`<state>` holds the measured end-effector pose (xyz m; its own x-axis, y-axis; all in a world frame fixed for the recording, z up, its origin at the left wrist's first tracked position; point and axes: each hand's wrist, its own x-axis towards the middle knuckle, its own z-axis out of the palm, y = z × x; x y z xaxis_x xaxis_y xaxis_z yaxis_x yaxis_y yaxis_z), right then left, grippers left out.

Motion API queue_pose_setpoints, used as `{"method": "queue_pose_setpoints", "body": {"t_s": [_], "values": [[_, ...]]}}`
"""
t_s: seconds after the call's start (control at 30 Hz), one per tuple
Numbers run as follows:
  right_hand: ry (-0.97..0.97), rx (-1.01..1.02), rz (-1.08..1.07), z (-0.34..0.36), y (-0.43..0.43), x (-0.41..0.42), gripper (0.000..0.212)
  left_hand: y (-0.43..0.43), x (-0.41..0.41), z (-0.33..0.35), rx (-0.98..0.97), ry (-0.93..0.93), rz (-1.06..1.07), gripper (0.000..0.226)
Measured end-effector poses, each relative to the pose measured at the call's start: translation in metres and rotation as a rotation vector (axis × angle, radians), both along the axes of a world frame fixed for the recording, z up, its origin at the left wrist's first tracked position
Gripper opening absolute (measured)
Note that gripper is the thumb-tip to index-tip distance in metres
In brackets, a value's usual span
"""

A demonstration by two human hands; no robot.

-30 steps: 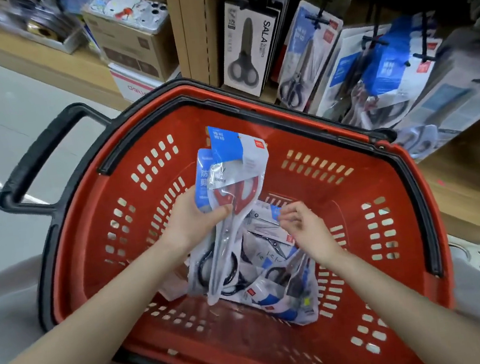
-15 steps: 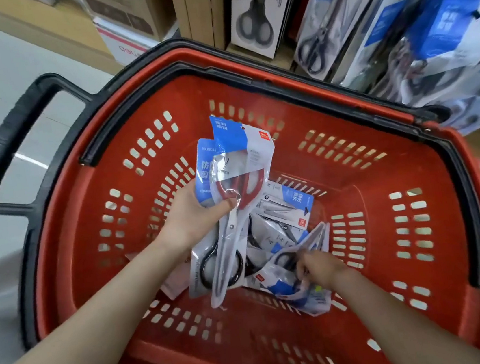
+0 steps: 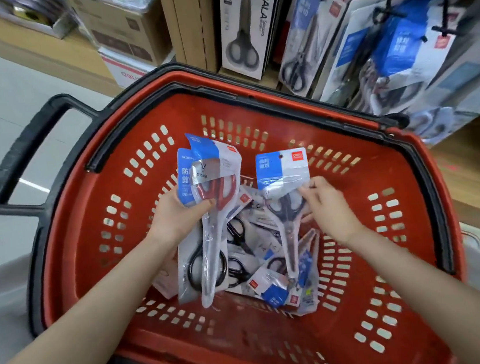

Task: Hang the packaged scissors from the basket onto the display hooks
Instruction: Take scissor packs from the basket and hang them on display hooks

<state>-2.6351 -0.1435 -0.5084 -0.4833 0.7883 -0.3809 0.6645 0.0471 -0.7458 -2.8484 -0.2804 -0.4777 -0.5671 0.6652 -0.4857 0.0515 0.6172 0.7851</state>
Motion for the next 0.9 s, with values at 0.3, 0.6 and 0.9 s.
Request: {"method": "queue_pose_setpoints", "body": {"t_s": [0.3, 0.6, 0.9], "values": [[0.25, -0.241, -0.302, 0.06, -0.012, 0.019, 0.027, 0.0, 0.035, 0.015, 0.049, -0.189, 0.008, 0.023], [0.475, -0.46, -0.518, 0.078, -0.035, 0.035, 0.021, 0.001, 0.069, 0.033, 0.105, -0.431, -0.014, 0.04], [0.438, -0.469, -0.497, 0.083, -0.04, 0.044, 0.023, 0.01, 0.099, 0.045, 0.112, -0.482, -0.045, 0.046]]}}
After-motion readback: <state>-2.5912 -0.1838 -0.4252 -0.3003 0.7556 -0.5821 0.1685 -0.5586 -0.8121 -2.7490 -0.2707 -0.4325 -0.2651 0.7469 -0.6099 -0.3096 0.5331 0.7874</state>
